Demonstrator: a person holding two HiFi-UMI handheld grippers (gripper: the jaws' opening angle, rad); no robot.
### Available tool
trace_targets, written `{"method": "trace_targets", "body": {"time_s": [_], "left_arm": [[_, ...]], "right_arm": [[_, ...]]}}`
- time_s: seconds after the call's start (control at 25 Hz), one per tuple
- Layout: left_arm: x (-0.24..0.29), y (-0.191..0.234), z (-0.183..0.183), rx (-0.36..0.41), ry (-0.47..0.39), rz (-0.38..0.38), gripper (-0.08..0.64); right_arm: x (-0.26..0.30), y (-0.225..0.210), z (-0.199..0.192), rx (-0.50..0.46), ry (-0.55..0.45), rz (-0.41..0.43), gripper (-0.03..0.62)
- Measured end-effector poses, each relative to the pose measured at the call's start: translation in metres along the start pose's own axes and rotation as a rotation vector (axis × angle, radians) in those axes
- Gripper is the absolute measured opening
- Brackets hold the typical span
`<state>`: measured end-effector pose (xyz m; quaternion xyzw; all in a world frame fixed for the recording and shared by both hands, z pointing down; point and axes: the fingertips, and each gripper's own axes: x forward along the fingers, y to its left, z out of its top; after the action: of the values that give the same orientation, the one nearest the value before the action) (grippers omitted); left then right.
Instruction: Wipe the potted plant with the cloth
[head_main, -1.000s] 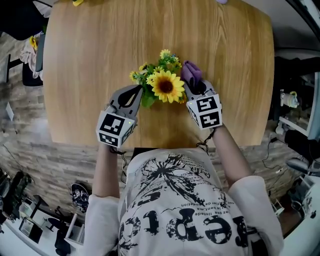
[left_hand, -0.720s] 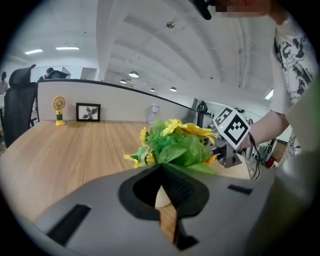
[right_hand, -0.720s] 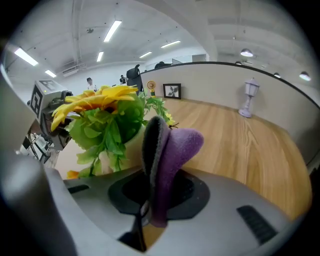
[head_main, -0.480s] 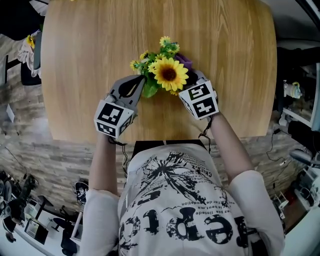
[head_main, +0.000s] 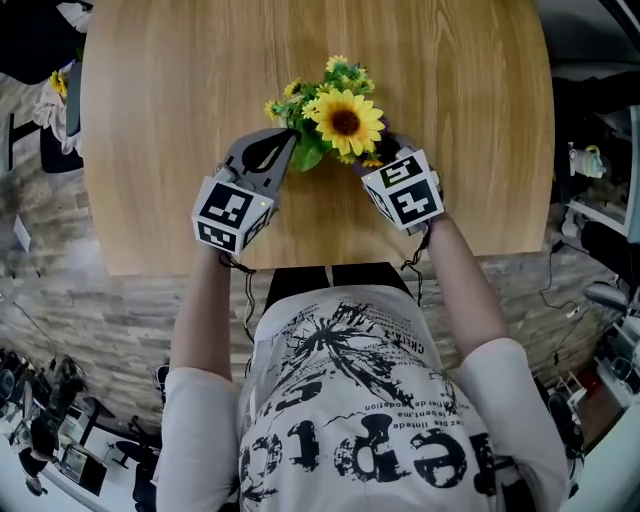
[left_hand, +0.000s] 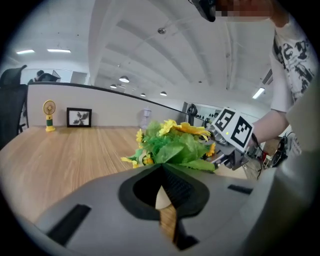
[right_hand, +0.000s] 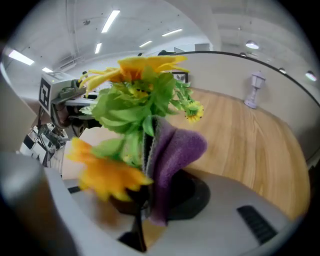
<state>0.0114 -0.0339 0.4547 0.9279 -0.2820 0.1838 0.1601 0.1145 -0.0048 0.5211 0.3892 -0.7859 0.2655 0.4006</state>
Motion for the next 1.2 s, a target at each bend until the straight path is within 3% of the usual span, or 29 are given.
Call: {"method": "trace_targets", "body": {"time_s": [0.24, 0.44, 0.72, 1.2], "left_arm": [[-0.002, 0.001, 0.000, -0.032, -0.026, -0.040, 0.002], [0.003, 0.000, -0.003, -0.008, -0.013, -0.092, 0.002], [0.001, -0.001, -0.003, -0.009, -0.023, -0.134, 0.002], [0.000, 0.001, -0.003, -0.049, -0.048, -0.184, 0.003]], "right_arm": [[-0.006, 0.026, -0.014, 0.075, -0.001, 0.031, 0.072], [0.001, 0.048, -0.019, 0.119, -0.009, 0.034, 0.072], [0.011, 0.084, -0.007, 0.118, -0.019, 0.061, 0.072], [0.029, 0.119, 0.017, 0.198, -0.040, 0.112, 0.072]]}}
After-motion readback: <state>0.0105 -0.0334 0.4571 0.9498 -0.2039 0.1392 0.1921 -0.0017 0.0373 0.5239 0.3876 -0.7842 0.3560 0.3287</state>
